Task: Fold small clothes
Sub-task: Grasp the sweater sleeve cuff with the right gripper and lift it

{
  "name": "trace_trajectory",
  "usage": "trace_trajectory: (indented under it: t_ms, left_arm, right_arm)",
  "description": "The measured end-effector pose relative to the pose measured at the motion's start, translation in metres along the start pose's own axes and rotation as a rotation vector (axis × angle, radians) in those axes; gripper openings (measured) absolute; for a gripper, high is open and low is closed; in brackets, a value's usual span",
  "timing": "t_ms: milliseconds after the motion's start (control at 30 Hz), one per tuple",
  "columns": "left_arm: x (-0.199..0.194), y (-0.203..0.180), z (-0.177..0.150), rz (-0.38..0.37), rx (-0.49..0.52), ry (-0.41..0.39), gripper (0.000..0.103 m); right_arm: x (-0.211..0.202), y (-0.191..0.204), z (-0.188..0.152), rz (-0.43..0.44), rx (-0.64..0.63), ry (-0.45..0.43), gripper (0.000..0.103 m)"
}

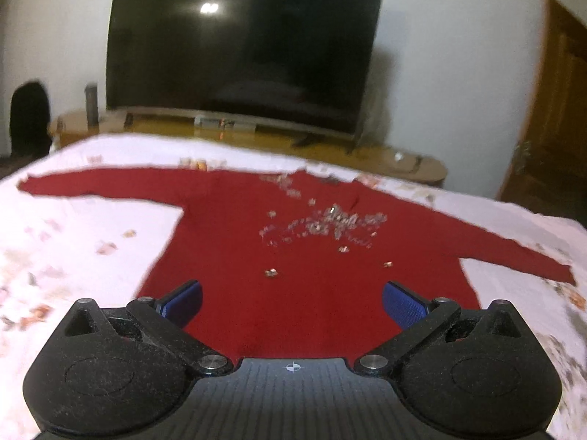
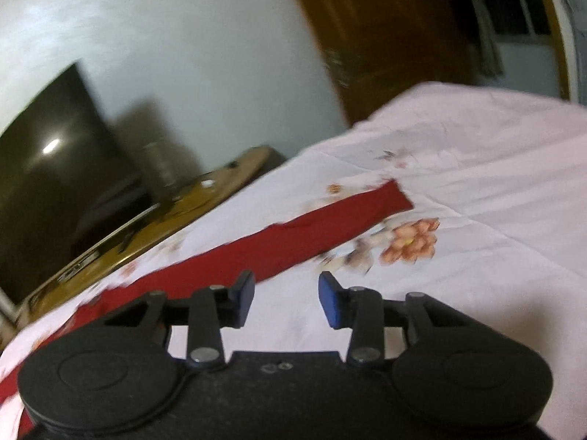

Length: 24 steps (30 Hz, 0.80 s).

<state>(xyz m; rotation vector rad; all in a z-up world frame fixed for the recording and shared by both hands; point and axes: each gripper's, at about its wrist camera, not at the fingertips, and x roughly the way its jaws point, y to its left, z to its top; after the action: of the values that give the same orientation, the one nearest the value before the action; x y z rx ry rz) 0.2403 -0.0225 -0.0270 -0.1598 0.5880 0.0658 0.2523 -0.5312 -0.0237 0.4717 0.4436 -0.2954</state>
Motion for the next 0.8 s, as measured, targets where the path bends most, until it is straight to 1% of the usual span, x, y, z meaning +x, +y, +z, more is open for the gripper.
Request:
trace_trajectory:
  t_ms: [67,167,300,367,500,633,733,800]
  left_arm:
    - [0.022,-0.012,0.001,0.020,-0.013,0.028,0.103]
    - [0.044,-0.028,0.003,0.061,-0.017,0.046,0.103]
    - [0.070,-0.043,0.005,0.100,0.007,0.085,0.103]
    - [0.079,-0.046,0.007,0.122,0.011,0.107,0.103]
    - [0.097,-0.053,0.012,0.138,0.008,0.125,0.103]
    - [0.105,-0.063,0.015,0.126,0.021,0.127,0.103]
    - [0.111,-0.065,0.015,0.122,0.024,0.140,0.103]
    - [0.115,-0.063,0.016,0.121,0.025,0.144,0.103]
  right_arm:
    - [0.043,-0.023,0.012,-0.031,0.048,0.016,0.039]
    - [0.094,-0.055,0.022,-0.054,0.133,0.047,0.039]
    - [0.144,-0.092,0.027,-0.074,0.254,0.087,0.039]
    - [0.156,-0.100,0.025,-0.064,0.293,0.102,0.038]
    - [0.168,-0.098,0.026,-0.023,0.290,0.096,0.039]
    - [0.180,-0.101,0.031,0.021,0.338,0.089,0.039]
    - [0.177,-0.099,0.032,0.098,0.391,0.088,0.039]
    - [0.177,-0.096,0.033,0.094,0.371,0.086,0.038]
